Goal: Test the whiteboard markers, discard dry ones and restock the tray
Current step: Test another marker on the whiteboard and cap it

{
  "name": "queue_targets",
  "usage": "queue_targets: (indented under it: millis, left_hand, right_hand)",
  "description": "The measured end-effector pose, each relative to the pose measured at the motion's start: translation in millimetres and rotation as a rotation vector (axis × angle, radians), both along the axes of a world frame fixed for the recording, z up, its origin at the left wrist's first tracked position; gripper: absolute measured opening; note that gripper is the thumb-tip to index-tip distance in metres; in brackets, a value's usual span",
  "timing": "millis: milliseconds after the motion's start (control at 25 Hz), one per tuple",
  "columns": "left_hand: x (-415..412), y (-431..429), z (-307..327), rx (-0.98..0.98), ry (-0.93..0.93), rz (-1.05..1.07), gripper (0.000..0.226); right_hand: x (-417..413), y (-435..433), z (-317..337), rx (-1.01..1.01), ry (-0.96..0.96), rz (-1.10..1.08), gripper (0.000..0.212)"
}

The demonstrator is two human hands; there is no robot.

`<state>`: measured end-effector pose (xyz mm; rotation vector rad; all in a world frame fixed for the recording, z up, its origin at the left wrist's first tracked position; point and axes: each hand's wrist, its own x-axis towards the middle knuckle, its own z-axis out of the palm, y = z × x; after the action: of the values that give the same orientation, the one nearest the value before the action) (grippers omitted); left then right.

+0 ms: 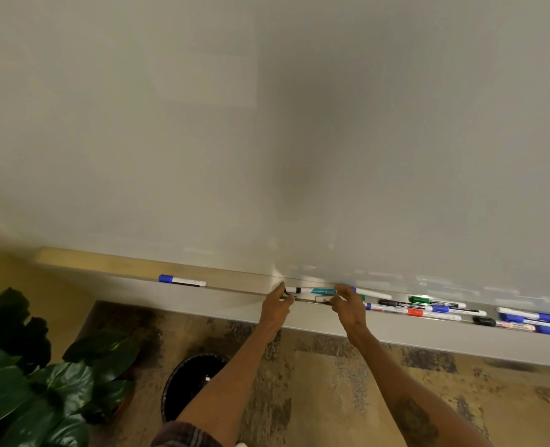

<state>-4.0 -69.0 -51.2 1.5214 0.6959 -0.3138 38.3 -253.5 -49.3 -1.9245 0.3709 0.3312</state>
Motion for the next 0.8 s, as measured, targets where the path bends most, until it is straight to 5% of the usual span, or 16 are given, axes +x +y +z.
queue_targets:
  millis: [360, 480, 720, 800]
  left_hand:
    - [-2, 1, 52, -0.035, -0.257, 0.47, 0.028]
    - [-1, -4, 79, -0.185, -0.332, 0.514, 0.028]
    - [-9, -30, 120, -0.226, -0.427, 0.393, 0.026]
    - [-10, -42, 133, -0.216, -0.465, 0.352, 0.025]
  right_hand:
    - [-13, 10, 47, 0.11, -0.228, -0.033, 0.017]
    - [-17, 6, 54, 0.143, -0.207, 0.008, 0.013]
    - [-36, 5, 88, -0.287, -0.374, 0.361, 0.026]
    - [-39, 12, 106, -0.279, -0.437, 0.395, 0.028]
